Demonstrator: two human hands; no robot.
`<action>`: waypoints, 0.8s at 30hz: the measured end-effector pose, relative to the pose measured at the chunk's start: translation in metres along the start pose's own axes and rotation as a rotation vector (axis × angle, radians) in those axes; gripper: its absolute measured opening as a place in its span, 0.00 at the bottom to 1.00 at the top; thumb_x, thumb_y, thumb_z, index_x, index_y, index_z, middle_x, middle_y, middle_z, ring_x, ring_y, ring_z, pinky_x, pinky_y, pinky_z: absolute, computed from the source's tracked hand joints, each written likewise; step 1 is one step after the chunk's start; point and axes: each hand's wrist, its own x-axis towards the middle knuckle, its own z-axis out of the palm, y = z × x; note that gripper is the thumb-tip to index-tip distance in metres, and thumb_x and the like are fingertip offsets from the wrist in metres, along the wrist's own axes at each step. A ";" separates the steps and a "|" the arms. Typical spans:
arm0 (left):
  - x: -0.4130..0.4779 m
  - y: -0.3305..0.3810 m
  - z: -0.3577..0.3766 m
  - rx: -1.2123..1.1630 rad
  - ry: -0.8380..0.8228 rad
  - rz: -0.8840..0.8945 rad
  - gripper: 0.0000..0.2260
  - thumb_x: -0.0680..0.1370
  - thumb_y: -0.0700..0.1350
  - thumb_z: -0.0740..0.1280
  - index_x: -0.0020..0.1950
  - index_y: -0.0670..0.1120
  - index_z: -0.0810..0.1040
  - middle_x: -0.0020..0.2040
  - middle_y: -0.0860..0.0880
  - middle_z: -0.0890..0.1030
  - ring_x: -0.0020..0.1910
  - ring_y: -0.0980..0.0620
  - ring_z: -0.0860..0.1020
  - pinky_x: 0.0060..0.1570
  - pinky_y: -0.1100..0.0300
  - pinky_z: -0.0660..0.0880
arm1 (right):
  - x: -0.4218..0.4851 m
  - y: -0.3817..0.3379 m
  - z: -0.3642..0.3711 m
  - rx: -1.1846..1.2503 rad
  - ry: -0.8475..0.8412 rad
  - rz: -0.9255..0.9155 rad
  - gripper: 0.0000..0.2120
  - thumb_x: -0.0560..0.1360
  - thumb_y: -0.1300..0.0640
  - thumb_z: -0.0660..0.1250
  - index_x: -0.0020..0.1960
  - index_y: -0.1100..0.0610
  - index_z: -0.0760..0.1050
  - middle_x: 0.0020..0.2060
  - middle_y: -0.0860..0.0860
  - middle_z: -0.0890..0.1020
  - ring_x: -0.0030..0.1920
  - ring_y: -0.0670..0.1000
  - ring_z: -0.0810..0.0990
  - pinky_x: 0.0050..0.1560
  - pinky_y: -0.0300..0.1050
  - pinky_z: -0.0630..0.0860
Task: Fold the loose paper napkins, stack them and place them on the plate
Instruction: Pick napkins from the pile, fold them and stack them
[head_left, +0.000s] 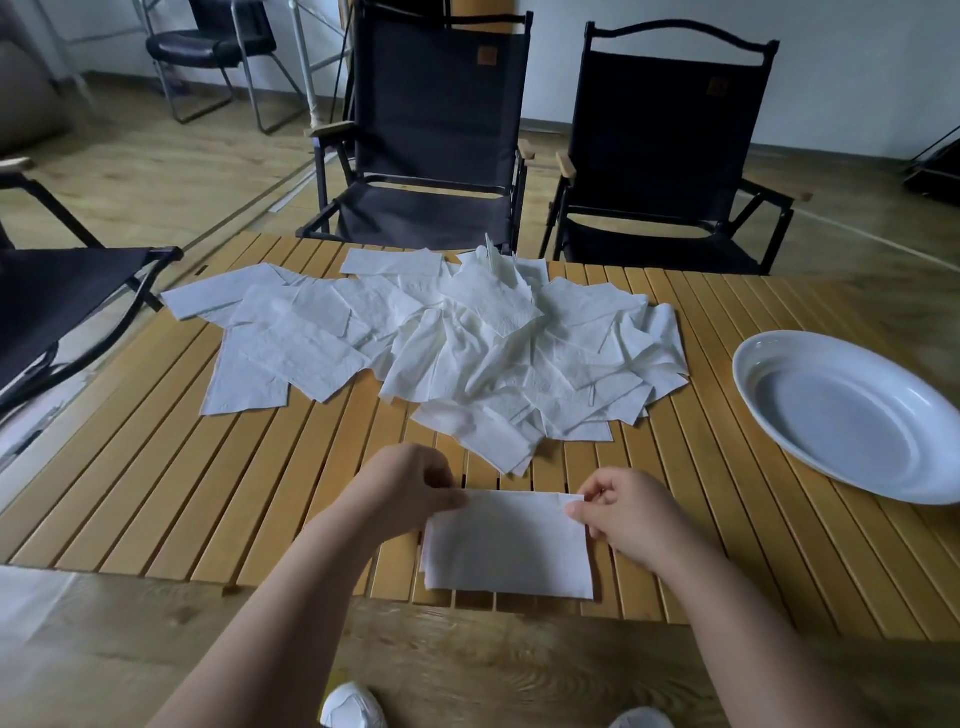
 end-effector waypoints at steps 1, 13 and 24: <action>0.000 0.001 0.000 0.042 0.015 0.007 0.07 0.75 0.53 0.73 0.44 0.50 0.82 0.40 0.53 0.82 0.39 0.54 0.80 0.41 0.57 0.80 | 0.001 0.000 0.001 -0.003 0.006 0.000 0.03 0.76 0.51 0.72 0.46 0.49 0.78 0.33 0.48 0.83 0.36 0.47 0.82 0.38 0.41 0.76; 0.003 -0.001 0.002 0.066 0.089 0.033 0.06 0.75 0.50 0.72 0.50 0.51 0.80 0.48 0.54 0.77 0.45 0.55 0.75 0.45 0.58 0.77 | 0.007 0.002 0.008 -0.094 0.046 0.019 0.05 0.74 0.51 0.74 0.43 0.48 0.77 0.32 0.47 0.83 0.35 0.46 0.82 0.40 0.46 0.82; 0.029 -0.016 0.005 0.069 0.390 0.056 0.17 0.77 0.51 0.71 0.65 0.57 0.78 0.67 0.53 0.72 0.67 0.50 0.65 0.63 0.54 0.70 | 0.021 -0.026 0.025 -0.075 0.252 -0.228 0.09 0.74 0.48 0.72 0.53 0.47 0.79 0.41 0.43 0.77 0.40 0.45 0.78 0.37 0.38 0.72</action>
